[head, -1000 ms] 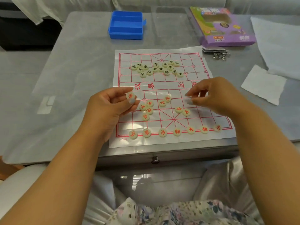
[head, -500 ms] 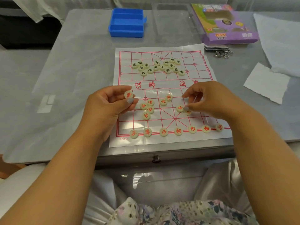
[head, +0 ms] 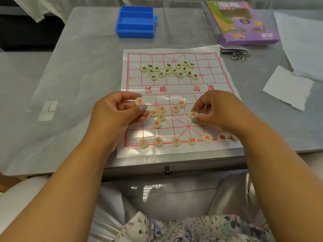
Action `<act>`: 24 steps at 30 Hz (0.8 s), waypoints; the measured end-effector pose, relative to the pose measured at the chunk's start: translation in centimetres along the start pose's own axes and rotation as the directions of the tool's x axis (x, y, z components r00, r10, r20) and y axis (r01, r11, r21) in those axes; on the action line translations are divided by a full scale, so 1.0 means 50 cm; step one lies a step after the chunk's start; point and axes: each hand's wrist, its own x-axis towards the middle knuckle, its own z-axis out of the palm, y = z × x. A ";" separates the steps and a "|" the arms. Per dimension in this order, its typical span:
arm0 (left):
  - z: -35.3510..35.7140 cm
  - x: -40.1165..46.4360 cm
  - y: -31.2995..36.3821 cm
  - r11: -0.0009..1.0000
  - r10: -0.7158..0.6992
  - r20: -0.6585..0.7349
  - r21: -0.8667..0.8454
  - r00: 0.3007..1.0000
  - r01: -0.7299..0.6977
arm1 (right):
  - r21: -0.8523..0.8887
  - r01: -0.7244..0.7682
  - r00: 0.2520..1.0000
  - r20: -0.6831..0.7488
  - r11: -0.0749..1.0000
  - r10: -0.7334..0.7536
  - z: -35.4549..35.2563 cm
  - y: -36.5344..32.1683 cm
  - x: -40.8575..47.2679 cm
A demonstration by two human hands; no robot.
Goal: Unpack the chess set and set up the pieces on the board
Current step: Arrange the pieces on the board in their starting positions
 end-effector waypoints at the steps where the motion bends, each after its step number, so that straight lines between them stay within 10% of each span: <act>1: 0.000 -0.001 0.001 1.000 0.002 0.003 0.003 1.000 -0.002 | -0.009 0.012 1.000 -0.016 1.000 -0.012 0.000 -0.002 -0.002; 16: -0.014 -0.021 0.002 0.963 0.133 0.040 0.231 0.990 -0.138 | 0.007 0.173 0.949 -0.269 0.985 -0.165 -0.011 -0.030 -0.038; 24: -0.077 -0.050 0.005 0.746 0.178 0.090 0.637 0.980 -0.194 | 0.075 0.180 0.950 -0.272 0.981 -0.153 -0.020 -0.034 -0.056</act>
